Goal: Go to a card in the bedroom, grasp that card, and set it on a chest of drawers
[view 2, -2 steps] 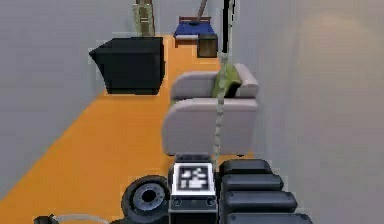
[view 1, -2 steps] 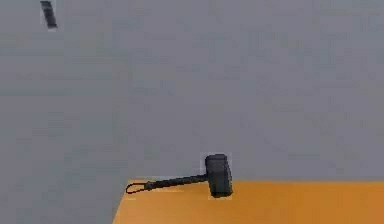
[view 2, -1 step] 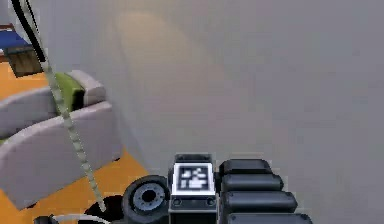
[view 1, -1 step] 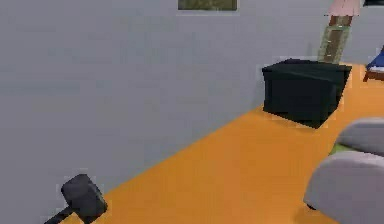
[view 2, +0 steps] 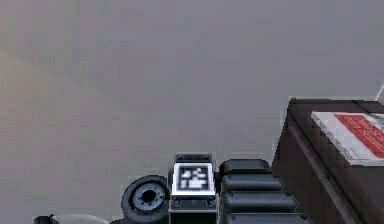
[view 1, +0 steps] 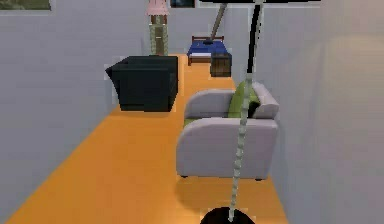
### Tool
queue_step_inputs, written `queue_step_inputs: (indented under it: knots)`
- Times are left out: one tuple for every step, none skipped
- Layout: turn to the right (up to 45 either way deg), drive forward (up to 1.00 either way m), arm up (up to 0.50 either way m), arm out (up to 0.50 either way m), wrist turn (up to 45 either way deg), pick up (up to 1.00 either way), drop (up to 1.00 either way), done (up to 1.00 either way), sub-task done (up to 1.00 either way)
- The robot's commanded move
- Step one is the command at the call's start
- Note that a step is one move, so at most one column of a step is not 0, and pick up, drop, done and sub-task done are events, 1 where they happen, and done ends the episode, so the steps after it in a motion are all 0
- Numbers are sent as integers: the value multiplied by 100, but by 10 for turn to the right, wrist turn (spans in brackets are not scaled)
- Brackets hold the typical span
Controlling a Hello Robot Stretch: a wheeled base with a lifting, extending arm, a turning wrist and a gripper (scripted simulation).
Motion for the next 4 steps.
queue_step_inputs:
  knots:
    - [90,0,0,0,0,0,0,0,0]
    - [-240,0,0,0,0,0,0,0,0]
    - [0,15,0,0,0,0,0,0,0]
    - [300,0,0,0,0,0,0,0,0]
